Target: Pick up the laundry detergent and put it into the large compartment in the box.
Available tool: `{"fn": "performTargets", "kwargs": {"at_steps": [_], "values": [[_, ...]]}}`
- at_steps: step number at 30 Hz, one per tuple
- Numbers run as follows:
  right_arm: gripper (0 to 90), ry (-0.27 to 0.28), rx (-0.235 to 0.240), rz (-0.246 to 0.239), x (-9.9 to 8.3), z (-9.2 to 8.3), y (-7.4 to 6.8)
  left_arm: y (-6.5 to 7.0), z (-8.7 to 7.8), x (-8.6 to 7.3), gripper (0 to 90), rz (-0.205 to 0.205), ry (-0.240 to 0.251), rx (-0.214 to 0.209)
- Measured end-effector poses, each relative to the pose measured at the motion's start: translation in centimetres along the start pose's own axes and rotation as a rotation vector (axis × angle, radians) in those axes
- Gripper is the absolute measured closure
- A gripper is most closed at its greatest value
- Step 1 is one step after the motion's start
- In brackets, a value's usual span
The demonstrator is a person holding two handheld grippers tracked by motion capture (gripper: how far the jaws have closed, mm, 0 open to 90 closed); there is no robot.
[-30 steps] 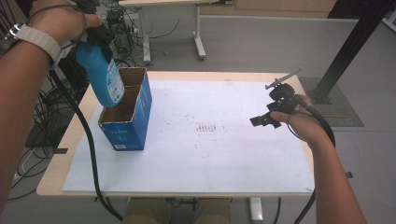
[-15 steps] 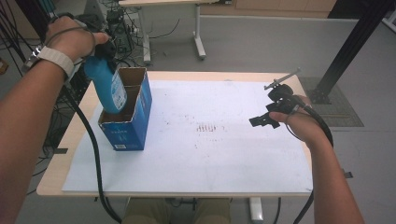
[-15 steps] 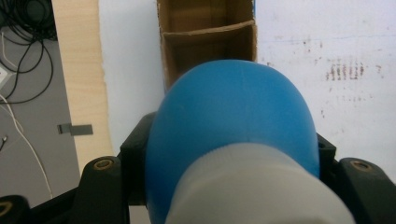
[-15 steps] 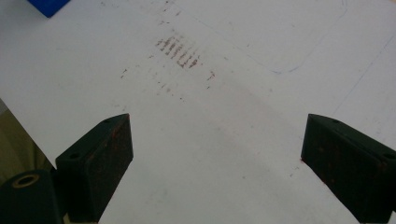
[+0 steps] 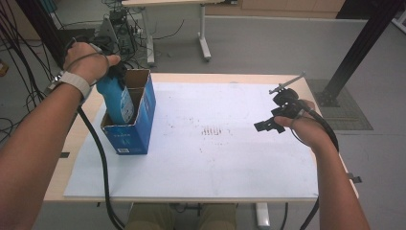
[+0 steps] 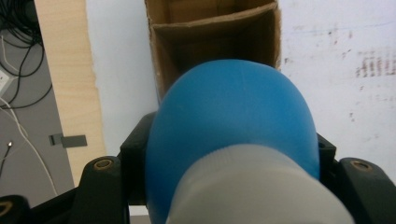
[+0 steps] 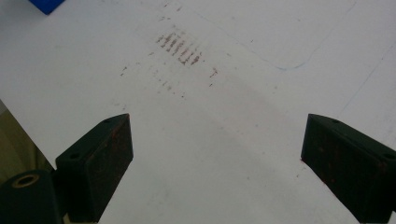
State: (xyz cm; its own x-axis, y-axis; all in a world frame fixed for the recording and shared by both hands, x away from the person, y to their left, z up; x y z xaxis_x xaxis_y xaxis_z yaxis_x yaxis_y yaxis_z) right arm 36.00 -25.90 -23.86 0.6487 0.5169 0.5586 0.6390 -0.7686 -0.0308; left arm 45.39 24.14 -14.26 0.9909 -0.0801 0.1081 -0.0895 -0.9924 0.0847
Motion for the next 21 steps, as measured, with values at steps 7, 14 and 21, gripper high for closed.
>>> {"fn": "performTargets", "kwargs": {"at_steps": [7,14,21], "values": [[8.9,-0.003,0.004,0.004,-0.2,0.4,0.0,-0.1,2.5,-0.2,38.5,-0.002,-0.005,-0.011],[8.9,-0.006,0.007,0.011,-0.5,0.6,0.2,0.0,4.3,-0.2,38.5,0.001,-0.010,-0.014],[8.9,-0.010,0.007,0.019,-0.8,0.7,0.3,-0.1,5.9,-0.5,38.5,0.002,-0.006,-0.011]]}}
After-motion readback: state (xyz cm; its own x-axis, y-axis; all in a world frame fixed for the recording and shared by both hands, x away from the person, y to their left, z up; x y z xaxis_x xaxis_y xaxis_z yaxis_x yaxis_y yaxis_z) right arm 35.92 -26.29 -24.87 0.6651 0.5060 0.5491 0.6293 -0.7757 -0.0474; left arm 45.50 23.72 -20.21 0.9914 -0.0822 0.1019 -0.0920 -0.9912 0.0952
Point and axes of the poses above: each handheld gripper's, and its own axes: z roughly forward along the jaws, x roughly out of its top, y roughly to its right, the point moved 9 cm from there along z, roughly forward along the jaws, and after that the axes turned 5 degrees about -x, right-handed, at the moved point
